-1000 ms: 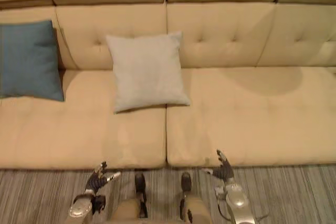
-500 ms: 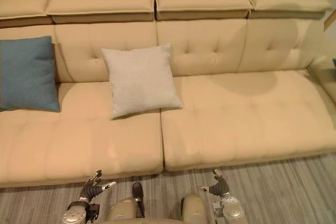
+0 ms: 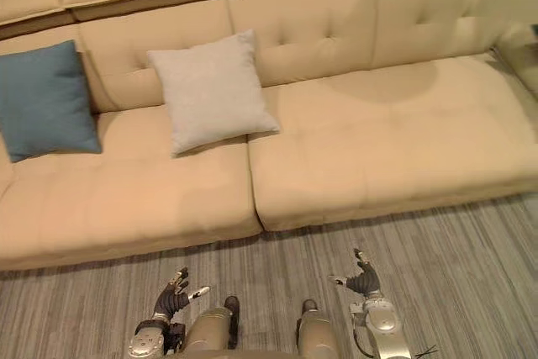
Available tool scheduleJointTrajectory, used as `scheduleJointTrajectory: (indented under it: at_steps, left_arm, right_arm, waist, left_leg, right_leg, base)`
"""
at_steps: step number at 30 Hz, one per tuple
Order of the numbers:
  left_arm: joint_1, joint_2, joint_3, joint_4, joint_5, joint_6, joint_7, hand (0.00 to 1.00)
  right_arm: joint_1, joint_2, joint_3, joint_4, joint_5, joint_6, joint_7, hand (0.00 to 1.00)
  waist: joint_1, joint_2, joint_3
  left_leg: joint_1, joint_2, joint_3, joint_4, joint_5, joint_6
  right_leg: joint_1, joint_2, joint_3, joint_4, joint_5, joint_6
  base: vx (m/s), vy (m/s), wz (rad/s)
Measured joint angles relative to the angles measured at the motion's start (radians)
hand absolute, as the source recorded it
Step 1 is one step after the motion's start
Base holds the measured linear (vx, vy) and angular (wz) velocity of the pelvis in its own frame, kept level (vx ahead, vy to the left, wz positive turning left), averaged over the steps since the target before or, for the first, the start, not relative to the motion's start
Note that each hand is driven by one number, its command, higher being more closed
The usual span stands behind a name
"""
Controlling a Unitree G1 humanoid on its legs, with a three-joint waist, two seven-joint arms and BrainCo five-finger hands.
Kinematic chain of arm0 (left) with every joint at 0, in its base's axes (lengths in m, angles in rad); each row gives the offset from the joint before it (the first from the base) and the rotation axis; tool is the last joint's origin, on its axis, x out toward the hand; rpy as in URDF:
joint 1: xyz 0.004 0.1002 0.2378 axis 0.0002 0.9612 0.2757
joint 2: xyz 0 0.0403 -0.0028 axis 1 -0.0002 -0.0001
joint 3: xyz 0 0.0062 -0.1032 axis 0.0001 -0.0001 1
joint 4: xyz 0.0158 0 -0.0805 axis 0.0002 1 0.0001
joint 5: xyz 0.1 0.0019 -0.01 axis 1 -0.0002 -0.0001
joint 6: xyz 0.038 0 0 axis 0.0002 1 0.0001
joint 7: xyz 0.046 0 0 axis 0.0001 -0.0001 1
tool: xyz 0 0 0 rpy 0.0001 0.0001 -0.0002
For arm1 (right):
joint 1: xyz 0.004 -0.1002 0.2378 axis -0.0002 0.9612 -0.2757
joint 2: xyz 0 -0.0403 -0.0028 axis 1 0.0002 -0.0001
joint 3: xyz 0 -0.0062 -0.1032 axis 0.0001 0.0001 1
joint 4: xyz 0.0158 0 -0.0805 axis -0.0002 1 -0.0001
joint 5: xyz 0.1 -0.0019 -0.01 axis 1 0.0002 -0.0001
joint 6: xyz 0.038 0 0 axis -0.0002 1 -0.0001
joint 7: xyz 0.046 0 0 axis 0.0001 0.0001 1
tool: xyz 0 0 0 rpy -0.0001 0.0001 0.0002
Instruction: Pick up cushions and gather them together orderly.
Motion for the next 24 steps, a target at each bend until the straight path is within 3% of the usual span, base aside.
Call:
scheduleJointTrajectory:
  at_steps: [4,6,7,8,9,10,12,13,14,17,18,19,20,21,22,24]
  left_arm:
    - [-0.025,0.002,0.0,0.002,0.0,0.001,0.001,0.0]
    - [-0.04,0.003,0.009,0.0,0.0,0.002,0.01,0.0]
    - [-0.04,0.006,0.017,-0.001,-0.001,0.003,0.018,0.0]
    - [-0.038,0.01,0.025,-0.004,-0.001,0.003,0.021,0.0]
    - [-0.036,0.024,0.036,-0.005,-0.001,0.004,0.023,0.0]
    - [-0.037,0.025,0.039,-0.005,-0.002,0.005,0.023,0.0]
    - [-0.038,0.025,0.044,-0.019,-0.015,0.005,0.038,0.0]
    - [-0.038,0.027,0.044,-0.019,-0.016,0.005,0.039,0.0]
    - [-0.041,0.032,0.038,-0.019,-0.016,0.005,0.039,0.0]
    - [-0.085,0.032,0.028,-0.019,-0.015,0.01,0.038,0.0]
    - [-0.1,0.039,0.02,-0.02,-0.015,0.009,0.038,0.0]
    - [-0.102,0.038,0.013,-0.02,-0.015,0.009,0.038,0.0]
    - [-0.102,0.028,-0.006,-0.02,-0.016,0.009,0.036,0.0]
    - [-0.103,0.019,-0.01,-0.02,-0.016,0.009,0.036,0.0]
    - [-0.102,0.005,-0.014,-0.019,-0.016,0.01,0.037,0.0]
    - [-0.083,0.002,-0.023,-0.024,-0.018,0.009,0.039,0.0]
  right_arm:
    - [0.014,0.026,-0.036,-0.003,0.029,0.0,-0.001,0.0]
    - [0.01,0.037,-0.038,-0.003,0.041,0.001,-0.003,0.0]
    - [-0.007,0.047,-0.033,-0.003,0.042,0.0,-0.005,0.0]
    - [-0.035,0.056,-0.031,0.001,0.046,0.0,-0.008,0.0]
    - [-0.048,0.061,-0.029,0.002,0.062,-0.001,-0.014,0.0]
    - [-0.051,0.058,-0.029,0.004,0.064,-0.001,-0.02,0.0]
    - [-0.075,0.053,-0.031,0.011,0.068,-0.001,-0.028,0.0]
    - [-0.08,0.055,-0.023,0.02,0.068,0.0,-0.028,0.0]
    - [-0.089,0.06,-0.006,0.031,0.068,0.0,-0.028,0.0]
    - [-0.091,0.061,0.007,0.039,0.067,0.002,-0.028,0.0]
    - [-0.087,0.059,0.017,0.039,0.067,0.004,-0.029,0.0]
    - [-0.09,0.057,0.029,0.039,0.067,0.004,-0.032,0.0]
    - [-0.09,0.056,0.042,0.04,0.068,0.005,-0.043,0.0]
    - [-0.092,0.051,0.046,0.044,0.067,0.005,-0.047,0.0]
    - [-0.102,0.047,0.055,0.064,0.066,0.009,-0.053,0.0]
    - [-0.104,0.05,0.063,0.09,0.066,0.011,-0.066,0.0]
  waist:
    - [-0.027,-0.013,-0.007]
    - [-0.029,-0.014,-0.006]
    - [-0.027,-0.014,-0.006]
    - [-0.023,-0.009,-0.006]
    - [-0.022,-0.015,-0.004]
    - [-0.023,-0.014,-0.002]
    - [-0.022,0.006,0.001]
    - [-0.02,0.006,-0.001]
    - [-0.024,0.007,-0.002]
    - [-0.037,0.014,-0.005]
    - [-0.038,0.02,-0.004]
    - [-0.038,0.031,-0.001]
    - [-0.028,0.042,0.004]
    - [-0.02,0.045,0.007]
    - [-0.013,0.04,0.022]
    - [0.012,0.029,0.031]
  left_leg:
    - [0.018,-0.008,0.078,-0.012,-0.053,-0.002]
    - [0.02,-0.006,0.133,0.023,-0.102,-0.012]
    - [0.029,0.011,0.197,0.032,-0.116,0.006]
    - [0.048,0.053,0.294,0.026,-0.11,0.025]
    - [0.079,0.067,0.381,0.017,-0.104,0.038]
    - [0.101,0.074,0.431,0.011,-0.104,0.039]
    - [0.182,0.116,0.609,0.015,-0.104,0.037]
    - [0.218,0.117,0.654,0.009,-0.103,0.036]
    - [0.266,0.113,0.696,-0.008,-0.102,0.028]
    - [0.322,0.137,0.715,0.038,-0.083,-0.019]
    - [0.29,0.207,0.683,0.231,-0.072,-0.023]
    - [0.249,0.258,0.624,0.39,-0.03,0.03]
    - [0.169,0.275,0.488,0.59,0.014,0.095]
    - [0.124,0.259,0.424,0.663,-0.011,0.089]
    - [0.032,0.194,0.298,0.763,-0.067,0.069]
    - [-0.048,0.118,0.222,0.737,-0.091,0.076]
  right_leg:
    - [-0.001,0.01,0.103,-0.101,0.076,0.031]
    - [-0.005,0.028,0.194,-0.169,0.151,0.046]
    - [-0.019,0.047,0.208,-0.21,0.213,0.038]
    - [-0.021,0.056,0.114,-0.248,0.261,-0.004]
    - [-0.031,0.036,-0.08,-0.251,0.252,-0.056]
    - [-0.034,0.023,-0.171,-0.25,0.242,-0.075]
    - [-0.021,-0.066,-0.567,-0.206,0.181,-0.162]
    - [-0.007,-0.1,-0.683,-0.181,0.175,-0.171]
    - [0.008,-0.113,-0.771,-0.158,0.172,-0.151]
    - [-0.002,-0.048,-0.663,-0.143,0.155,-0.137]
    - [0.015,0.001,-0.595,-0.148,0.141,-0.145]
    - [0.036,0.034,-0.555,-0.156,0.131,-0.152]
    - [0.07,0.068,-0.488,-0.169,0.116,-0.17]
    - [0.082,0.078,-0.454,-0.171,0.109,-0.173]
    - [0.126,0.08,-0.386,-0.173,0.092,-0.168]
    - [0.193,0.066,-0.316,-0.193,0.074,-0.148]
  base:
    - [-0.08,0.15,-0.82]
    - [-0.04,0.201,-1.59]
    - [-0.04,0.136,-2.11]
    - [-0.02,0.096,-2.62]
    - [0.0,0.023,-2.2]
    - [0.06,0.006,-2.33]
    - [0.13,-0.009,-2.26]
    - [0.17,-0.086,-2.3]
    - [0.24,-0.2,-2.49]
    - [0.25,-0.192,-1.71]
    - [0.28,-0.153,-1.63]
    - [0.36,-0.116,-1.97]
    - [0.25,0.004,-1.54]
    - [0.29,0.097,-1.68]
    - [0.29,0.153,-1.43]
    - [0.31,0.169,-1.31]
